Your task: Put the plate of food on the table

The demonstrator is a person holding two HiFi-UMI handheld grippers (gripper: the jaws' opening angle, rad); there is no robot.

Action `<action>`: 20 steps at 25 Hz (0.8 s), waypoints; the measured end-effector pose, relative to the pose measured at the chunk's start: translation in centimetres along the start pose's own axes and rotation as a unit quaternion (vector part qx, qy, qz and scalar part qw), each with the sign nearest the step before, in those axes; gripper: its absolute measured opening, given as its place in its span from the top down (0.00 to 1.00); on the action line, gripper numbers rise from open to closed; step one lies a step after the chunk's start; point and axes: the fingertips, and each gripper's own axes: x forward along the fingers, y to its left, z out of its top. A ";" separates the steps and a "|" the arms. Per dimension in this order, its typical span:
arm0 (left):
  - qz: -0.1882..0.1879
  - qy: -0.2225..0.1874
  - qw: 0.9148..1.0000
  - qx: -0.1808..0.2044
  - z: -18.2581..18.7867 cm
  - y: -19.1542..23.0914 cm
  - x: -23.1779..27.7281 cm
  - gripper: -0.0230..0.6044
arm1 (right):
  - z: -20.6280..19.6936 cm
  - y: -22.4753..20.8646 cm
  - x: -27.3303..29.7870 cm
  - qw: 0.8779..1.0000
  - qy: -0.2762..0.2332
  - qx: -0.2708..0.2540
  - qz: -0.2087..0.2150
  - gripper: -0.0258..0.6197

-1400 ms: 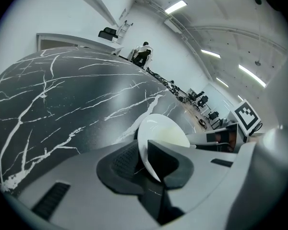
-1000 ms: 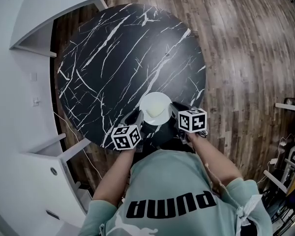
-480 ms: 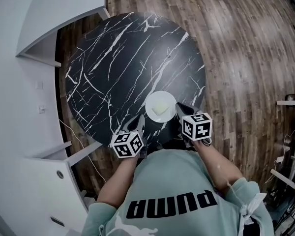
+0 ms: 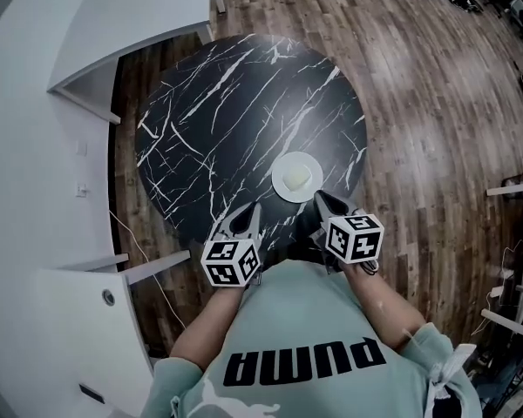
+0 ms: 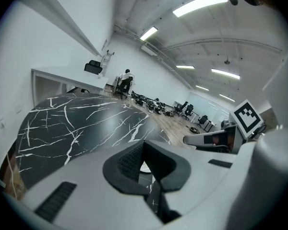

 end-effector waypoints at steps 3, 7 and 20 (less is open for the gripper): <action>-0.013 -0.017 1.000 0.007 0.3 -1.1 -2.6 0.95 | -0.5 2.0 -1.9 1.000 -0.015 -0.015 -0.007 0.95; -0.044 -0.034 0.998 0.022 -0.5 -3.2 -6.5 0.95 | -2.5 4.6 -5.0 0.999 -0.029 -0.026 -0.019 0.95; -0.115 -0.055 0.987 0.093 -3.7 -9.4 -15.1 0.95 | -7.8 10.3 -13.5 0.996 -0.047 -0.066 -0.042 0.95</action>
